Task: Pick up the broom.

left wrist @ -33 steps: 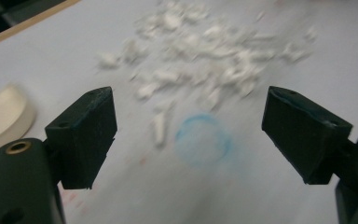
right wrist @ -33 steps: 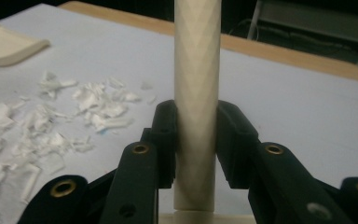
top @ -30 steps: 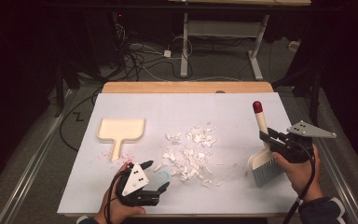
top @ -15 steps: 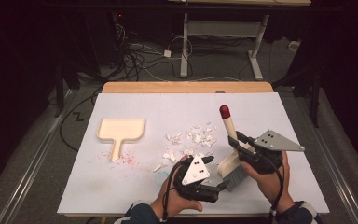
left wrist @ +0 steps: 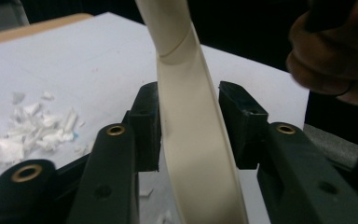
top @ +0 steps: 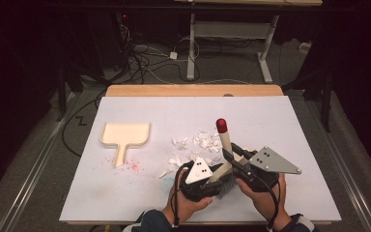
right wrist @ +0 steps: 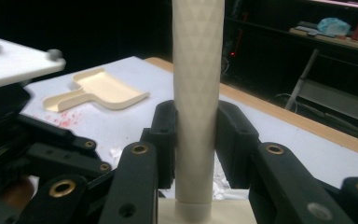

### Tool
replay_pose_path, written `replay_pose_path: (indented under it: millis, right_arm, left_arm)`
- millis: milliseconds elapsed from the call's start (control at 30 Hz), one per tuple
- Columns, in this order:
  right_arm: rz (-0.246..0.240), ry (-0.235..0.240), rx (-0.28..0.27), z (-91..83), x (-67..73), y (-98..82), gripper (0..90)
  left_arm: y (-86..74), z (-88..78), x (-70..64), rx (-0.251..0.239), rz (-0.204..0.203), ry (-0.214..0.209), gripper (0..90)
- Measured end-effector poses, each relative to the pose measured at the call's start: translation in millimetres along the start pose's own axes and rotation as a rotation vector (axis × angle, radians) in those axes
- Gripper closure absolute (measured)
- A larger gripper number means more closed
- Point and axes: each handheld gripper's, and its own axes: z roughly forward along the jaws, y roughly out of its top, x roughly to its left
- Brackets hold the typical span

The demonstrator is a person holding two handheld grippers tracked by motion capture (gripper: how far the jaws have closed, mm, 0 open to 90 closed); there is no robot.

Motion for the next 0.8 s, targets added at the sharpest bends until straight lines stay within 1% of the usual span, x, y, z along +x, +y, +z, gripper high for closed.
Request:
replay_pose_path:
  millis: [67, 100, 133, 167, 200, 233, 267, 300, 333, 367, 433, 467, 500, 533, 567, 600, 667, 700, 733, 767, 800]
  right_arm:
    - [0.004, 0.006, -0.003, -1.5, 0.1, -0.5, 71.0]
    - [0.0, 0.015, -0.001, -2.7, -0.1, -0.5, 70.8]
    - [0.006, 0.023, -0.007, -4.6, -1.0, -0.7, 70.4]
    - [0.016, 0.043, -0.013, -6.3, -2.2, -0.9, 69.9]
    - [0.016, 0.043, -0.013, -6.3, -2.2, -0.9, 69.9]
    - [0.001, 0.077, -0.028, -10.1, -3.9, 0.0, 67.4]
    - [-0.009, 0.086, -0.04, -12.5, -4.5, 0.8, 65.3]
    - [-0.009, 0.086, -0.04, -12.5, -4.5, 0.8, 65.3]
    - [-0.023, 0.111, -0.047, -16.6, -7.2, 2.6, 56.8]
    - [-0.023, 0.128, -0.059, -19.4, -9.1, 2.9, 53.4]
    - [-0.068, 0.166, -0.069, -25.6, -11.6, 4.1, 48.0]
    - [-0.096, 0.185, -0.074, -29.4, -12.3, 4.5, 47.9]
    - [-0.127, 0.218, -0.073, -33.0, -13.5, 4.5, 48.3]
    - [-0.161, 0.246, -0.048, -35.0, -14.8, 4.6, 46.9]
    - [-0.176, 0.269, -0.017, -36.1, -16.4, 3.8, 44.1]
    - [-0.177, 0.309, 0.005, -37.1, -19.1, 1.6, 43.5]
    - [-0.182, 0.351, 0.039, -37.0, -24.5, -4.9, 40.8]
    - [-0.179, 0.377, 0.069, -35.4, -26.4, -8.2, 39.0]
    - [-0.186, 0.386, 0.097, -33.4, -27.3, -11.2, 37.4]
    - [-0.191, 0.4, 0.119, -31.2, -27.1, -13.8, 37.2]
    - [-0.195, 0.416, 0.132, -28.6, -26.3, -15.8, 37.2]
  left_arm:
    - [0.0, -1.1, 1.9, 0.003, -0.006, -0.002, 62.8]
    - [0.4, -3.4, 5.1, 0.012, -0.016, 0.002, 64.2]
    - [1.9, -9.9, 8.9, 0.028, 0.017, -0.005, 64.6]
    - [3.0, -13.2, 8.7, 0.037, 0.034, -0.009, 64.6]
    - [3.0, -13.2, 8.7, 0.037, 0.034, -0.009, 64.7]
    - [5.6, -19.6, 7.7, 0.046, 0.065, -0.024, 64.7]
    - [7.0, -22.5, 7.3, 0.05, 0.075, -0.035, 64.7]
    - [7.0, -22.5, 7.3, 0.05, 0.075, -0.035, 64.7]
    - [9.4, -28.4, 6.8, 0.072, 0.116, -0.056, 64.7]
    - [10.1, -32.1, 6.6, 0.079, 0.134, -0.064, 64.7]
    - [11.4, -40.2, 5.8, 0.104, 0.178, -0.083, 64.7]
    - [11.6, -44.3, 4.8, 0.121, 0.207, -0.081, 64.7]
    - [11.0, -48.3, 4.5, 0.127, 0.234, -0.074, 64.7]
    - [11.0, -48.3, 4.5, 0.127, 0.234, -0.074, 64.7]
    - [9.3, -55.2, 7.5, 0.139, 0.246, -0.088, 64.7]
    - [8.3, -58.2, 9.2, 0.143, 0.247, -0.092, 64.6]
    - [7.7, -61.0, 10.6, 0.149, 0.252, -0.095, 64.6]
    - [6.6, -66.7, 13.2, 0.152, 0.259, -0.12, 64.7]
    - [6.6, -66.7, 13.2, 0.152, 0.259, -0.12, 64.6]
    - [6.1, -71.0, 13.8, 0.155, 0.262, -0.146, 64.7]
    - [5.9, -72.2, 13.5, 0.162, 0.271, -0.16, 64.6]
